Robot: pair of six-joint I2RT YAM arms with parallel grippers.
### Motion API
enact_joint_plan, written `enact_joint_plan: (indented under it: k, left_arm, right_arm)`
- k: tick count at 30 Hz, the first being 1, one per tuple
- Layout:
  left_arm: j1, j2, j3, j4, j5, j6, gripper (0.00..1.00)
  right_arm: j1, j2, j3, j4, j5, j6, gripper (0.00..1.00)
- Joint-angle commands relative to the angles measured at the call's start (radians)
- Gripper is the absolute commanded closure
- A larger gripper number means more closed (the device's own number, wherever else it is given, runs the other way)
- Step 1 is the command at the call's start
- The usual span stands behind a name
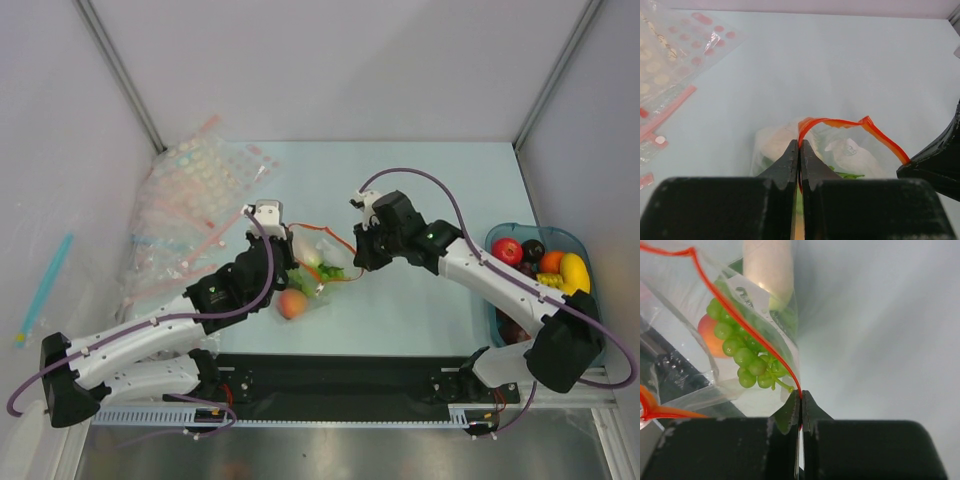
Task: Place the food in the zip-top bag and seal the zipper
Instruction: Adjust the zipper food storage bag at the center of the board.
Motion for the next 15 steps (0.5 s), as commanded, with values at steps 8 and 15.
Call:
enact_joint_plan:
  k: [8,15]
  left_arm:
    - [0.007,-0.043,0.006,0.172,0.447,0.051,0.95]
    - [0.007,-0.055,-0.011,0.203,0.445,0.021,0.94]
  right_arm:
    - [-0.012,-0.401,-0.101,0.248,0.028,0.010,1.00]
    - [-0.035,-0.531,-0.214,0.384,0.079,0.048,1.00]
